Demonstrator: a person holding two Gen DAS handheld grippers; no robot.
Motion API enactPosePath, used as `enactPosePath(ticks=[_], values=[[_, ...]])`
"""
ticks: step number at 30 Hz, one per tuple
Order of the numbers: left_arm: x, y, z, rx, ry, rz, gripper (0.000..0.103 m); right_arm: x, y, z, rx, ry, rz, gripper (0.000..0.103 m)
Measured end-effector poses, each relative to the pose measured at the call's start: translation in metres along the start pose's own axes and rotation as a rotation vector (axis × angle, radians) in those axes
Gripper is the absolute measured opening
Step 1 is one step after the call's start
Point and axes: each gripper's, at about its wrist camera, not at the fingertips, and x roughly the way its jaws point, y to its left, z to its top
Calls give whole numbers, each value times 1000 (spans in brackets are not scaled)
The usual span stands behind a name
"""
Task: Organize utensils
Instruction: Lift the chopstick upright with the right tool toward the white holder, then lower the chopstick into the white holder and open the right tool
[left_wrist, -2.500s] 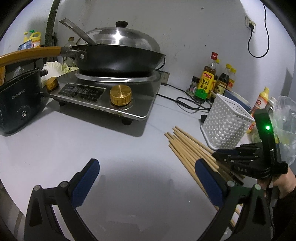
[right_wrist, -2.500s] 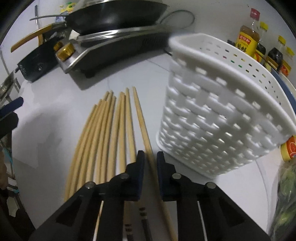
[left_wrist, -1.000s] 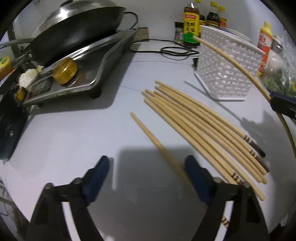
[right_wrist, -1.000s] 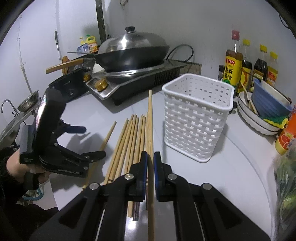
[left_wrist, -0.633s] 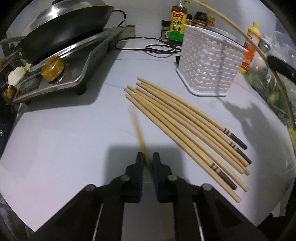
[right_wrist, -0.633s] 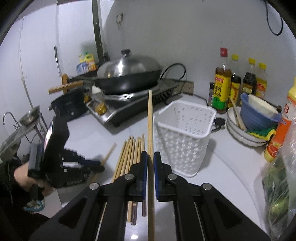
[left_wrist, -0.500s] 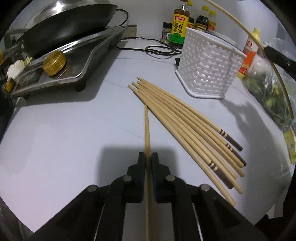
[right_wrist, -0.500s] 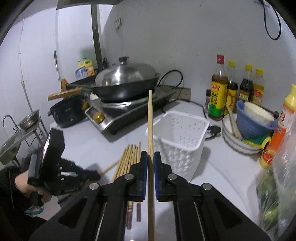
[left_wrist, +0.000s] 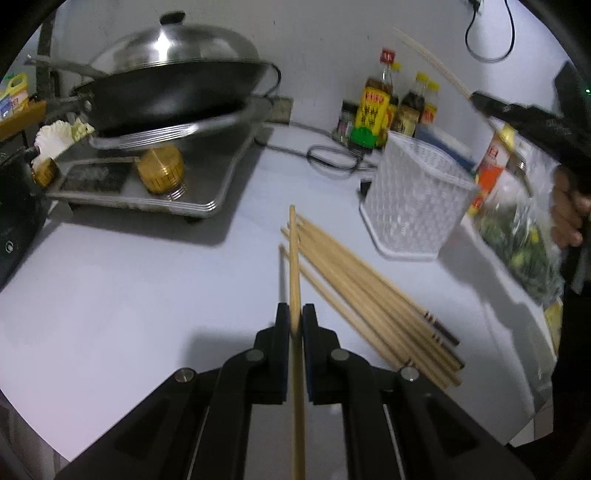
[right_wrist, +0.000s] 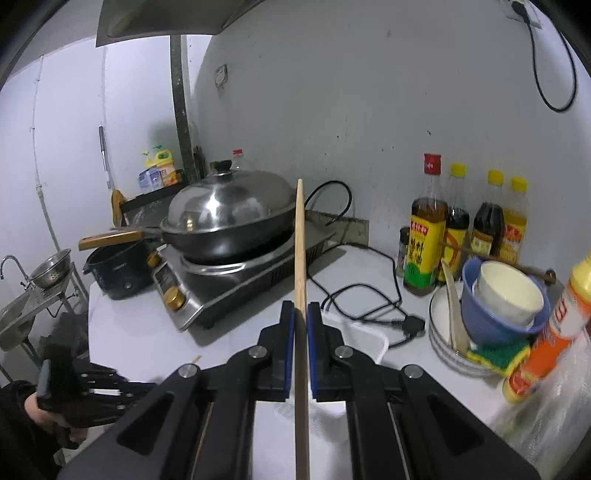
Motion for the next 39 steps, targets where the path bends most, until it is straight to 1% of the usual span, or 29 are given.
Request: enactPosePath(ticks=[4, 9, 11, 13, 16, 19, 21, 27, 29, 30, 31, 33, 37, 39], values=[[-14, 9, 16, -18, -78, -18, 6, 23, -4, 22, -9, 2, -13, 6], [-25, 21, 32, -44, -139, -44, 6, 58, -5, 39, -26, 21, -25, 6], [-28, 23, 37, -52, -156, -50, 6, 73, -2, 38, -55, 44, -58, 6], [-32, 26, 40, -60, -175, -56, 6, 85, -2, 36, -44, 61, -33, 6], [-35, 28, 46, -67, -195, -60, 6, 97, 0, 26, -59, 88, -64, 6], [-39, 28, 50, -65, -206, -59, 6, 105, -2, 13, -50, 118, -74, 6], [-42, 26, 52, -59, -215, -59, 6, 106, -4, 3, -46, 152, -79, 6], [-49, 11, 65, -37, -255, -61, 6, 106, -14, -22, -12, 204, -93, 6], [-52, 5, 72, -32, -272, -68, 6, 104, -16, -28, -2, 217, -97, 12], [-53, 2, 74, -30, -278, -72, 6, 102, -18, -30, 4, 220, -97, 19], [-53, -2, 78, -27, -283, -76, 6, 99, -19, -32, 10, 217, -90, 24], [-53, -10, 84, -23, -291, -87, 6, 91, -20, -35, 14, 205, -73, 24], [-51, -29, 100, -9, -305, -109, 6, 67, -24, -37, 4, 172, -84, 24], [-50, -38, 107, 2, -313, -112, 6, 54, -28, -36, 25, 150, -90, 25]])
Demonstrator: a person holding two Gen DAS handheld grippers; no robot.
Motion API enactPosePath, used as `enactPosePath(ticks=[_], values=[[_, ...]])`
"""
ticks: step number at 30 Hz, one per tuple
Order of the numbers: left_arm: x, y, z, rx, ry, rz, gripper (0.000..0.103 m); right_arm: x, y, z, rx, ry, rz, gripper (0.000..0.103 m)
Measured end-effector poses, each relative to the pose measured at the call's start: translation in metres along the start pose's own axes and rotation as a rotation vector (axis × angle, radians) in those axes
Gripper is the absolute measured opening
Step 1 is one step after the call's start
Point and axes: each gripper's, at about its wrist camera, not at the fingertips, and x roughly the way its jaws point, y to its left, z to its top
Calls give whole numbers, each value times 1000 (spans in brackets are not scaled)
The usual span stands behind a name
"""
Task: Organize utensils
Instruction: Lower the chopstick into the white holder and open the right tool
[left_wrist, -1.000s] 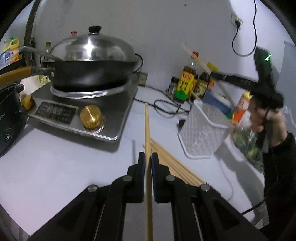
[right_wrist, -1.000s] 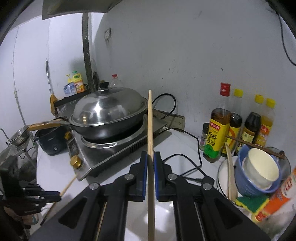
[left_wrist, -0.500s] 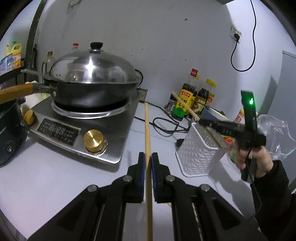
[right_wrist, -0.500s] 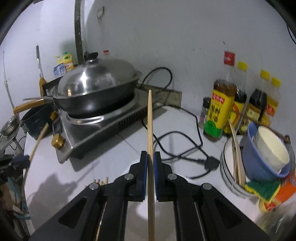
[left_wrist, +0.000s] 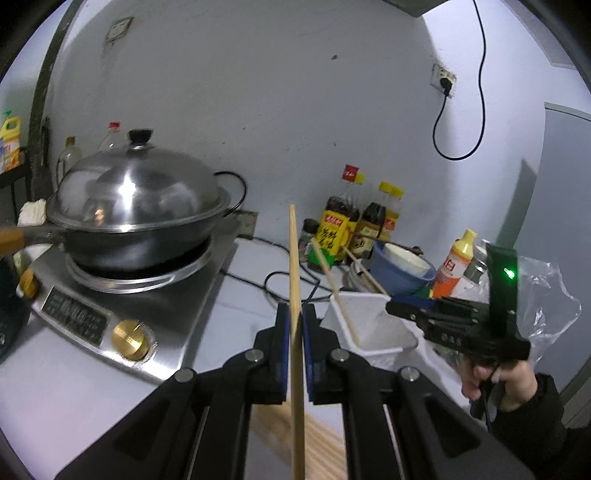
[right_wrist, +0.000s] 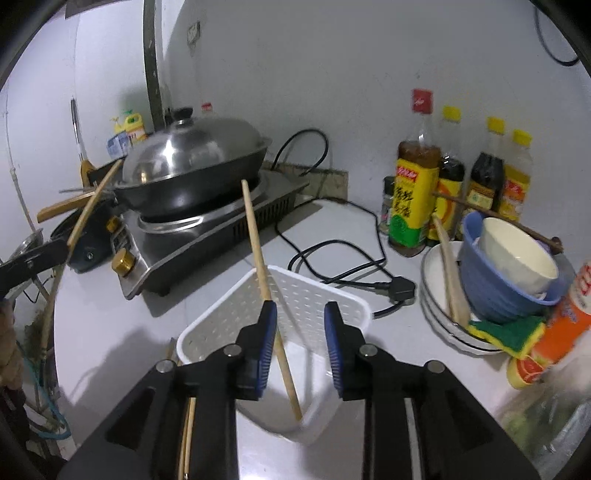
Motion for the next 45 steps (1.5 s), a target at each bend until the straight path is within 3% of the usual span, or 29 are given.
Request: enactPosePath(ticks=[2, 7, 11, 13, 16, 23, 29, 37, 42, 45], values=[[7, -9, 9, 2, -6, -9, 6, -14, -7, -1, 16, -29, -3, 28], [26, -30, 26, -7, -23, -34, 6, -45, -23, -2, 36, -114, -17, 58], [42, -45, 36, -16, -38, -40, 6, -70, -35, 0, 40, -199, -53, 65], [52, -50, 40, -27, -40, -36, 6, -81, -41, 1, 60, -242, -61, 75], [68, -61, 50, -47, -54, -35, 6, -96, -52, -1, 98, -301, -52, 81], [113, -81, 64, -54, -72, -24, 6, -110, -75, -6, 166, -373, -40, 85], [147, -67, 58, -185, -47, 0, 6, -104, -88, -13, 190, -377, -46, 85], [159, -49, 59, -266, -48, 16, 6, -97, -99, -21, 232, -352, -45, 85], [172, -49, 45, -285, 34, -9, 6, -95, -98, -23, 221, -347, -56, 85], [168, -51, 35, -274, 36, 9, 6, -94, -97, -24, 218, -348, -67, 85]])
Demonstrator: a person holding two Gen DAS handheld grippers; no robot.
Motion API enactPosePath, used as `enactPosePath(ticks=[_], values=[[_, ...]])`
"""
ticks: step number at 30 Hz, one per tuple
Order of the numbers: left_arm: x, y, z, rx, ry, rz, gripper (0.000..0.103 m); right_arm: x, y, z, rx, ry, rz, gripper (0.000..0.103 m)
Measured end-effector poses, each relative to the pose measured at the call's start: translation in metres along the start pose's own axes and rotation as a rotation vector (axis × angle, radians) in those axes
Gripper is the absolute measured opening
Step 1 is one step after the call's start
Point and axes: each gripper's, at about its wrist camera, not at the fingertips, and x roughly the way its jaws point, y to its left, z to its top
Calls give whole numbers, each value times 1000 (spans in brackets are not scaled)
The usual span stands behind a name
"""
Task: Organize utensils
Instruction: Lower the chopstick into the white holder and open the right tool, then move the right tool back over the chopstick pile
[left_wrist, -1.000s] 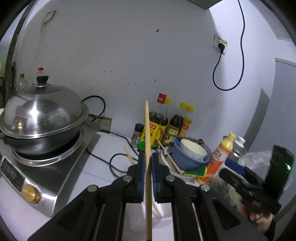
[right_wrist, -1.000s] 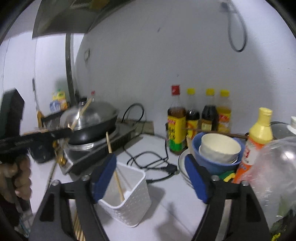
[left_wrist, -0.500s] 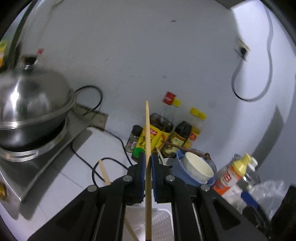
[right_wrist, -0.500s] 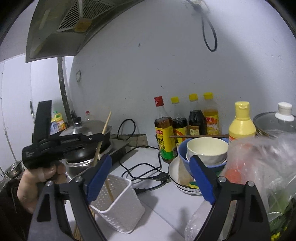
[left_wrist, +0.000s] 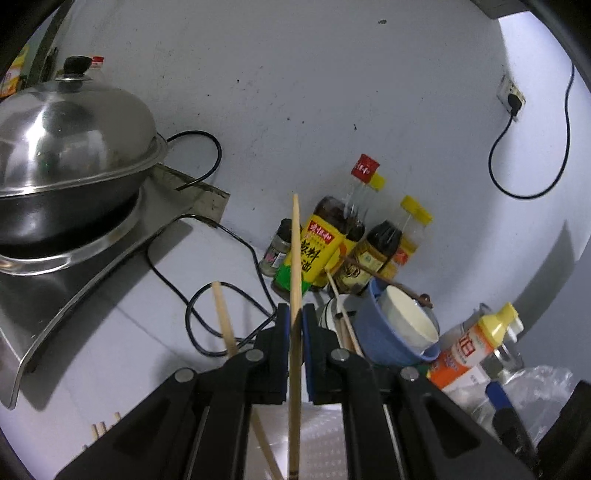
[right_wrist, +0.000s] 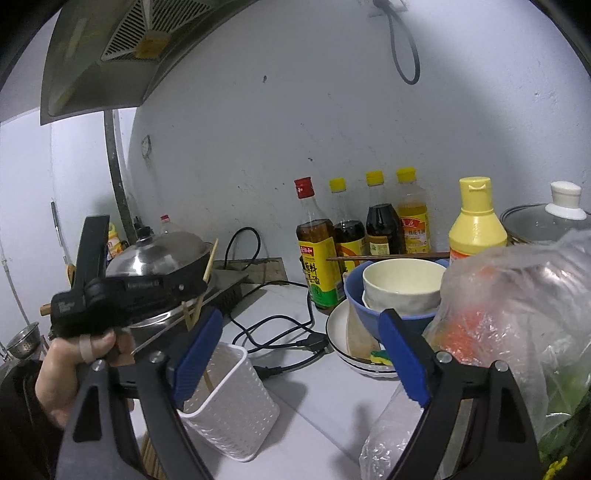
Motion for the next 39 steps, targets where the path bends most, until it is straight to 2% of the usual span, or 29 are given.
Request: enactPosePath(ticks=[6, 11, 12, 13, 15, 21, 25, 27, 30, 32, 35, 39], values=[[-6, 2, -14, 8, 36, 16, 6, 0, 3, -2, -18, -3, 5, 85], [-12, -4, -22, 98, 112, 27, 7, 3, 5, -3, -20, 8, 10, 85], [-15, -6, -24, 124, 117, 34, 14, 4, 5, -3, -20, 14, 12, 85], [-19, -7, -26, 141, 117, 37, 33, 5, 6, -4, -21, 20, 10, 85], [-32, -5, -28, 148, 91, 29, 53, 6, 9, -4, -26, 26, 7, 85], [-67, 7, -29, 179, 49, 30, 54, 4, 28, -1, -66, 53, -7, 85], [-90, 22, -33, 195, 25, 47, 58, 4, 45, -1, -88, 73, -45, 85], [-103, 29, -37, 216, 9, 49, 58, 3, 55, -3, -108, 83, -95, 85], [-123, 41, -45, 262, -23, 71, 58, -2, 74, -8, -178, 65, -214, 85], [-135, 49, -51, 287, -41, 84, 58, -6, 90, -12, -230, 62, -250, 85], [-151, 63, -61, 309, -63, 113, 60, -6, 100, -18, -241, 118, -218, 85], [-168, 87, -74, 288, -72, 133, 66, -6, 113, -33, -240, 198, -149, 83]])
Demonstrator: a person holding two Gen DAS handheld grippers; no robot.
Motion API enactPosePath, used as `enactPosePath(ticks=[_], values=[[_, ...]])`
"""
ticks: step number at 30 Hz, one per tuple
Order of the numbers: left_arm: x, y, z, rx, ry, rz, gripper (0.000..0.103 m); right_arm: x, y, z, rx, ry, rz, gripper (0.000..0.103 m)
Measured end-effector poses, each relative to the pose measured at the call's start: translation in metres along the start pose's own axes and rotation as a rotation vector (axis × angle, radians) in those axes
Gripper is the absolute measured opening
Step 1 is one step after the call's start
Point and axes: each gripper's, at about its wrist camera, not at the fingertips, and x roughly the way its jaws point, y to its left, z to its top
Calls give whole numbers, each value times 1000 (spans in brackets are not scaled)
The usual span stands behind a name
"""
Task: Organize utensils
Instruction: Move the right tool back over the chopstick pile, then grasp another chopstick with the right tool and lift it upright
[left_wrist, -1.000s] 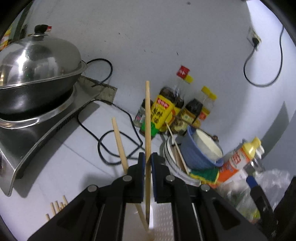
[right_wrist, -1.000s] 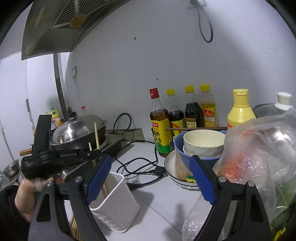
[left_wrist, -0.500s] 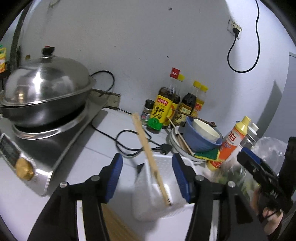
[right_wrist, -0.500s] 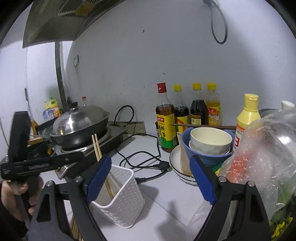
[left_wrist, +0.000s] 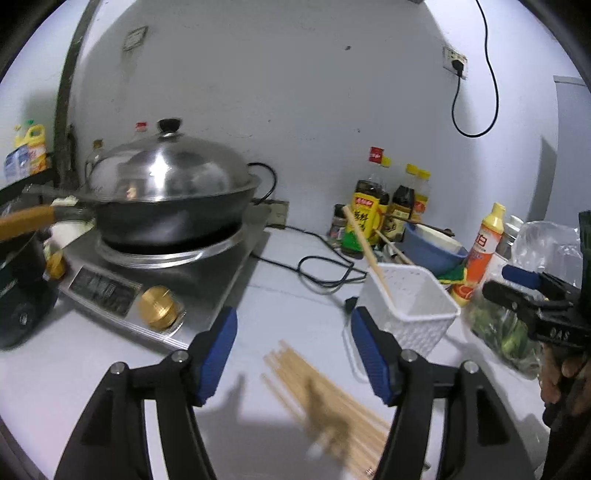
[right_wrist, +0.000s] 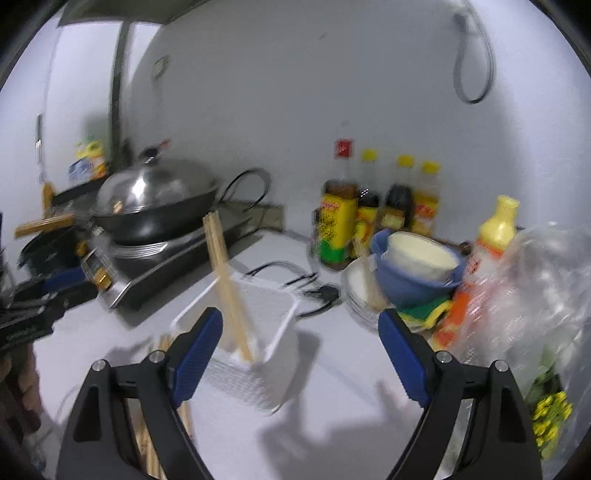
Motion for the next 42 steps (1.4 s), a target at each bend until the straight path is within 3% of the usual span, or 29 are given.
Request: enactPosePath(ticks=[4, 10, 17, 24, 42], values=[[-9, 23, -17, -40, 20, 10, 67, 2, 29, -19, -89, 85, 42, 57], [-9, 45, -37, -58, 68, 22, 68, 30, 59, -50, -119, 230, 112, 33], [-10, 60, -57, -69, 102, 35, 68, 72, 98, -74, -170, 350, 187, 24], [-9, 73, -72, -119, 132, 26, 68, 105, 117, -81, -213, 400, 178, 14], [-5, 81, -82, -159, 182, 12, 68, 132, 127, -78, -207, 438, 201, 13]])
